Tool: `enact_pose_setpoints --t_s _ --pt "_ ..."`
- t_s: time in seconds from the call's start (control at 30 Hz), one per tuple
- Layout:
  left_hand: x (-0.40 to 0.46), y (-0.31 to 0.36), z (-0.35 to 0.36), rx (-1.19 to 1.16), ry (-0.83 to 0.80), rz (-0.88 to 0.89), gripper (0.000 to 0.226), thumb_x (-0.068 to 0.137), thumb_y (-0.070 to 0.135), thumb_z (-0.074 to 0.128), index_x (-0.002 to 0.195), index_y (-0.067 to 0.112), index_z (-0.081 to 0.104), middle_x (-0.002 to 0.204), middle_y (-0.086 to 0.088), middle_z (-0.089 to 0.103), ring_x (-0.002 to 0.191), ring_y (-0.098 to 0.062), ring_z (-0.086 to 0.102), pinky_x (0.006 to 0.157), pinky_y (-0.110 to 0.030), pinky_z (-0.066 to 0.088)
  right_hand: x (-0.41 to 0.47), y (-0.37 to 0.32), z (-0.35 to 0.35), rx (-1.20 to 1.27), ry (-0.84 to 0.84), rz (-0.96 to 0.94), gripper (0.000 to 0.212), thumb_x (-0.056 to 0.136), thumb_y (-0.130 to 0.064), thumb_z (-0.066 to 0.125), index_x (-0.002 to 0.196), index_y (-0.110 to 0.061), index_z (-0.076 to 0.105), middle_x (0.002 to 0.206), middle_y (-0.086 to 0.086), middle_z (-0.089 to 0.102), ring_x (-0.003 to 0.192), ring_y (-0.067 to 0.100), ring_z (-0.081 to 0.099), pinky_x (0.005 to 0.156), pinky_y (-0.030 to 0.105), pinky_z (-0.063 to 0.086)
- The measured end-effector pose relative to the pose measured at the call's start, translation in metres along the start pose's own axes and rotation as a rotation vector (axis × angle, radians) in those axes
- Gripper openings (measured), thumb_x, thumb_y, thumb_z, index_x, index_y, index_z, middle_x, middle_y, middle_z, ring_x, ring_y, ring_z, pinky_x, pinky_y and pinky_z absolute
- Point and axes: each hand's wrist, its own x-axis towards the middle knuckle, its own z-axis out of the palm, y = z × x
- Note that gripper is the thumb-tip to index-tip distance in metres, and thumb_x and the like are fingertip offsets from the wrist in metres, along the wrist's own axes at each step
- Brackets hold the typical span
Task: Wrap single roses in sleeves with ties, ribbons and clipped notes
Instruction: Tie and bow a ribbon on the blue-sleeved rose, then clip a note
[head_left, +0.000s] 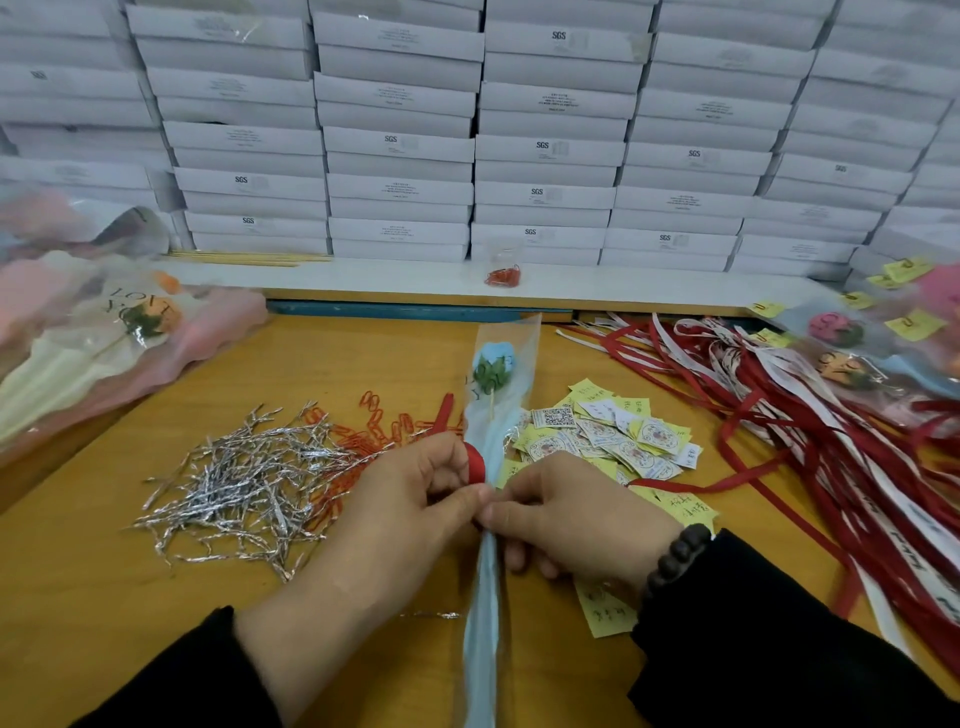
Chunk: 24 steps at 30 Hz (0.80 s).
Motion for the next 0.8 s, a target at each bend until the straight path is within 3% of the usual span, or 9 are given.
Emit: enact_pose_setpoints --t_s 0.07,0.13,0.2,0.27,0.4,0.5,0.57,0.67,0.8 --pt "-0.001 -0.001 0.000 0.054 -0.015 -0.009 0.027 0.084 0.009 0.066 0.065 0.015 0.048 0.048 0.007 0.044 0.049 -0.005 0.037 0.053 -0.019 0.034 -0.002 -0.002 -0.007 -0.086 -0.012 -0.016 0.022 0.088 -0.029 0.062 0.089 -0.009 0.069 0.056 -0.006 0.059 0.037 0.000 0.046 0.040 0.013 0.036" --pt "0.000 -0.001 0.001 0.090 -0.020 -0.032 0.029 0.083 0.010 0.067 0.064 0.018 0.047 0.047 0.007 0.048 0.052 -0.011 0.048 0.057 -0.027 0.040 -0.006 -0.004 -0.017 -0.198 0.007 -0.042 0.015 0.083 -0.025 0.068 0.087 -0.010 0.070 0.055 -0.009 0.056 0.042 -0.001 0.048 0.042 0.012 0.036" --pt "0.000 0.000 0.000 0.089 -0.044 -0.069 0.026 0.084 0.011 0.066 0.066 0.017 0.049 0.057 0.005 0.065 0.070 -0.017 0.066 0.073 -0.037 0.050 -0.009 -0.004 -0.029 -0.338 0.064 -0.055 0.009 0.081 -0.024 0.071 0.079 -0.016 0.069 0.057 -0.011 0.051 0.048 -0.001 0.046 0.046 0.013 0.033" --pt "-0.001 0.002 -0.001 0.092 -0.065 -0.093 0.021 0.086 0.012 0.065 0.069 0.017 0.052 0.069 0.007 0.072 0.079 -0.014 0.068 0.082 -0.039 0.051 -0.012 -0.003 -0.040 -0.399 0.124 -0.063 0.008 0.080 -0.023 0.071 0.074 -0.019 0.068 0.056 -0.012 0.050 0.049 -0.001 0.046 0.046 0.013 0.032" --pt "-0.001 0.004 -0.001 0.106 -0.068 -0.108 0.025 0.086 0.012 0.065 0.067 0.020 0.050 0.073 0.005 0.073 0.080 -0.019 0.068 0.082 -0.041 0.050 -0.015 0.004 -0.060 -0.500 0.243 -0.074 0.010 0.084 -0.023 0.066 0.074 -0.023 0.066 0.071 -0.012 0.055 0.061 -0.001 0.048 0.053 0.010 0.033" --pt "0.000 0.003 -0.001 0.116 -0.071 -0.112 0.026 0.085 0.011 0.065 0.066 0.020 0.049 0.073 0.003 0.073 0.080 -0.022 0.067 0.082 -0.042 0.049 -0.012 0.010 -0.062 -0.864 0.489 -0.126 0.007 0.087 -0.033 0.060 0.082 -0.030 0.064 0.087 -0.010 0.045 0.086 0.009 0.047 0.073 0.024 0.027" --pt "0.000 0.002 -0.001 0.118 -0.072 -0.109 0.027 0.084 0.011 0.066 0.066 0.020 0.049 0.072 -0.001 0.072 0.082 -0.028 0.066 0.082 -0.044 0.049 -0.009 0.010 -0.053 -0.941 0.659 -0.164 0.012 0.090 -0.036 0.054 0.088 -0.029 0.064 0.078 -0.010 0.046 0.079 0.012 0.049 0.065 0.027 0.030" --pt "0.000 0.000 0.000 0.124 -0.073 -0.091 0.021 0.084 0.013 0.067 0.074 0.021 0.050 0.072 -0.001 0.072 0.080 -0.031 0.064 0.077 -0.036 0.048 -0.004 0.008 -0.037 -0.558 0.745 -0.262 0.011 0.090 -0.027 0.054 0.081 -0.022 0.058 0.060 -0.008 0.051 0.062 0.013 0.051 0.052 0.026 0.037" --pt "0.000 0.001 0.000 0.137 -0.099 -0.076 0.027 0.086 0.016 0.066 0.099 0.033 0.050 0.076 0.008 0.072 0.075 -0.027 0.064 0.073 -0.032 0.048 0.004 -0.001 -0.019 0.381 0.456 -0.278 0.015 0.089 -0.006 0.056 0.076 -0.014 0.059 0.074 0.005 0.072 0.071 0.016 0.068 0.062 0.024 0.053"
